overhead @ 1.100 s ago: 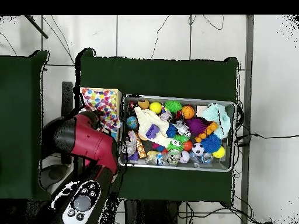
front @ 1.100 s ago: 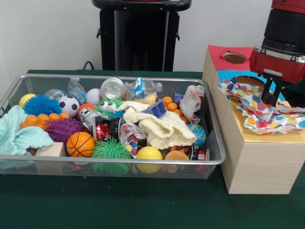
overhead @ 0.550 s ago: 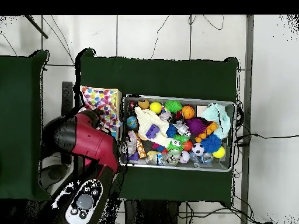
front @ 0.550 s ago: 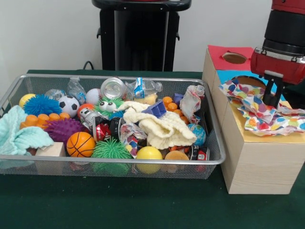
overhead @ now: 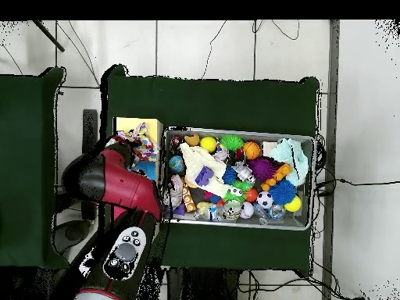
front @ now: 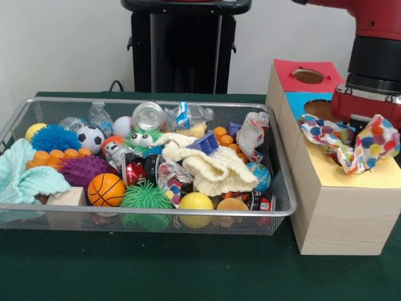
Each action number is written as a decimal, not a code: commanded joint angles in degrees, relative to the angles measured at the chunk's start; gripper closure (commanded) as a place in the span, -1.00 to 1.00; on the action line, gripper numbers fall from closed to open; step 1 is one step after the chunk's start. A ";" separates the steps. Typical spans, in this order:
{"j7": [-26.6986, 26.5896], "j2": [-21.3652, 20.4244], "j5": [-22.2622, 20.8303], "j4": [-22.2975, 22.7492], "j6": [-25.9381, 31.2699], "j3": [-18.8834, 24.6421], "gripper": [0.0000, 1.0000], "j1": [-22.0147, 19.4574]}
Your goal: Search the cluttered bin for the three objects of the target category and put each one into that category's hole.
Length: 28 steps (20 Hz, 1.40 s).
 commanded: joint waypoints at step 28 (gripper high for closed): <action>3.86 14.05 -6.17 3.37 10.54 17.28 1.00 -5.20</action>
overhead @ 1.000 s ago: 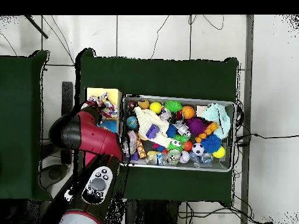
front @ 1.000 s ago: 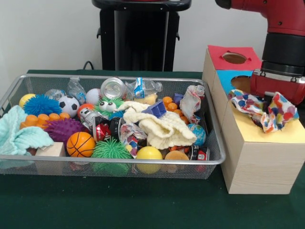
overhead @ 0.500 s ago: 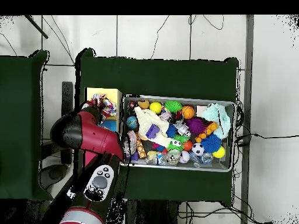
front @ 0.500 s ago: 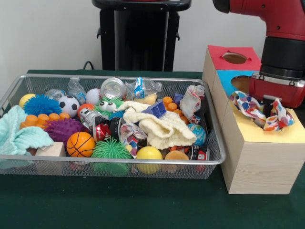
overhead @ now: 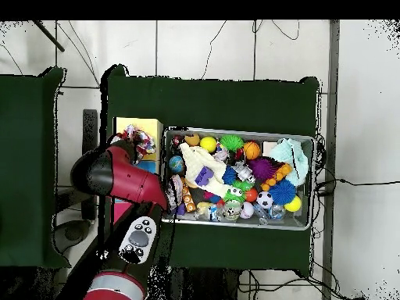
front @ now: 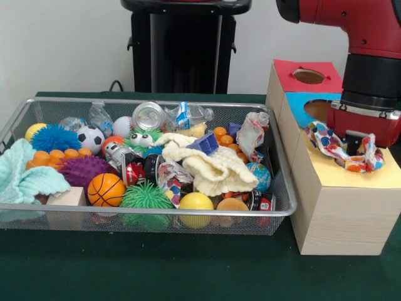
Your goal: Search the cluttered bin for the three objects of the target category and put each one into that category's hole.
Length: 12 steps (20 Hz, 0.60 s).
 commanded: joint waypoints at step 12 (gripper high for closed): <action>3.36 12.88 -5.08 4.03 11.89 12.67 1.00 -1.34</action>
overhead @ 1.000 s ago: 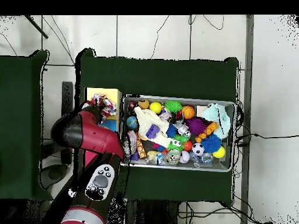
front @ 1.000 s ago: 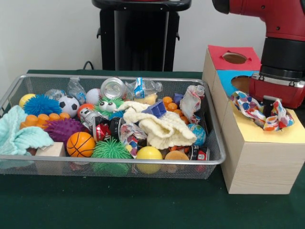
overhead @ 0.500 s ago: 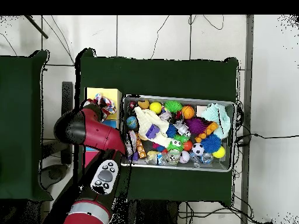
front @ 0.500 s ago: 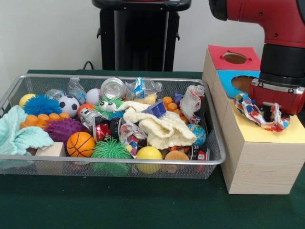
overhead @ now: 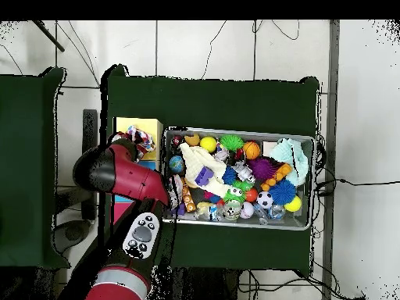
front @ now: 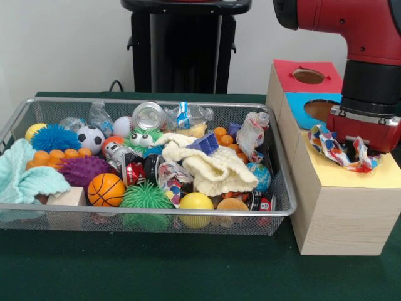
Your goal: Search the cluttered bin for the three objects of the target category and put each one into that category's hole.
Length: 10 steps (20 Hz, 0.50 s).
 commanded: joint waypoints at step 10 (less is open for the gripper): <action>-0.84 16.22 -7.56 3.58 8.59 16.35 1.00 -3.64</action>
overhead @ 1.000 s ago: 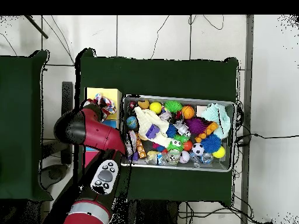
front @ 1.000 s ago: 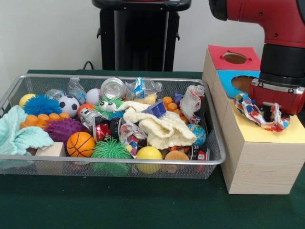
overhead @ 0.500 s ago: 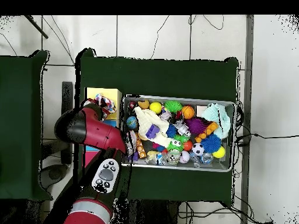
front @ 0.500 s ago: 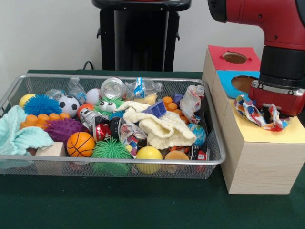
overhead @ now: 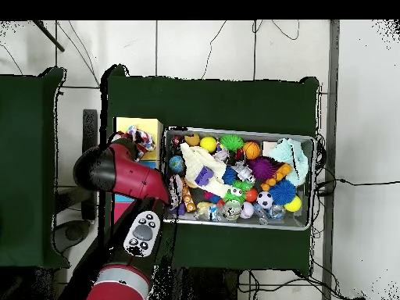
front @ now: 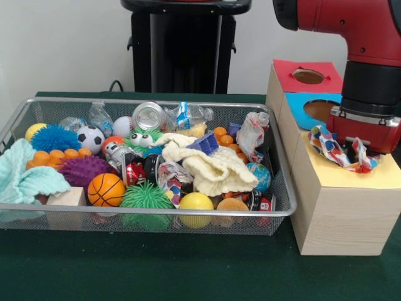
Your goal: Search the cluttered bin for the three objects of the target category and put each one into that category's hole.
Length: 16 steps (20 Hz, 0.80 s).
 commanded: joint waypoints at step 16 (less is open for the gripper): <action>1.11 14.83 -9.00 4.62 6.93 14.81 1.00 -2.52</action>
